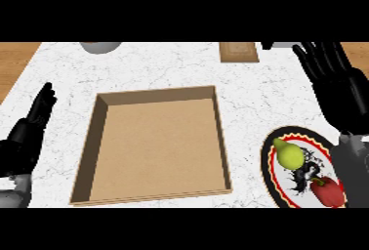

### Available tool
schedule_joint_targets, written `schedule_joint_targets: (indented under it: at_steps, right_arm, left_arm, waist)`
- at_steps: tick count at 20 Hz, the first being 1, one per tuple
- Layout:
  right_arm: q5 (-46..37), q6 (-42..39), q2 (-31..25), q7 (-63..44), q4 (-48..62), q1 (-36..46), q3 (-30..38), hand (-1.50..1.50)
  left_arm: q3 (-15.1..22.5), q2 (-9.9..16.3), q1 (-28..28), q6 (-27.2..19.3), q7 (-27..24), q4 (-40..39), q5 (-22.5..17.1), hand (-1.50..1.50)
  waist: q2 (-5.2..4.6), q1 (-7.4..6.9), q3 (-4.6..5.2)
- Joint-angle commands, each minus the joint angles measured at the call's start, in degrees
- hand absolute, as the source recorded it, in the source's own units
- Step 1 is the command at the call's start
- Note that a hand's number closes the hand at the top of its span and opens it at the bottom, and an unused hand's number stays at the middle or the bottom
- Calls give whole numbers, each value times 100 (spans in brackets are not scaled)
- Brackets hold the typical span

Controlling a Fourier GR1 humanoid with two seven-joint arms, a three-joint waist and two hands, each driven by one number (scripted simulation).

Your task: Pick the pear from the plate and place it in the cardboard box

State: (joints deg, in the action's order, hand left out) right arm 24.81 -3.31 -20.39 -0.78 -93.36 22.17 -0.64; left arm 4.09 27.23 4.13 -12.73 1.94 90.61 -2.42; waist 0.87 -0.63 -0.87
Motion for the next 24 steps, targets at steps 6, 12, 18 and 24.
schedule_joint_targets:
  at_steps: [6, 12, 18, 24]
  right_arm:
    - [1044, -2717, -697, -912, 1554, -542, -780, -150]
    - [-709, -3968, -1687, 1381, 1921, -999, -1048, -150]
    - [-1297, -5069, -1773, 3173, 3279, -446, -860, -150]
    - [-2785, -4428, -2503, 3634, 2826, 236, -1474, -150]
  left_arm:
    - [-290, 367, -221, -276, 120, -575, 501, 0]
    - [-293, 261, -186, -160, 297, -854, 342, 0]
    - [-31, 48, 132, -222, 372, -1070, 582, 0]
    - [-119, 97, 273, -137, 202, -1233, 557, 0]
  waist:
    - [-292, -287, 64]
    - [-270, -71, 39]
    - [-239, -154, 37]
    - [-233, -279, 45]
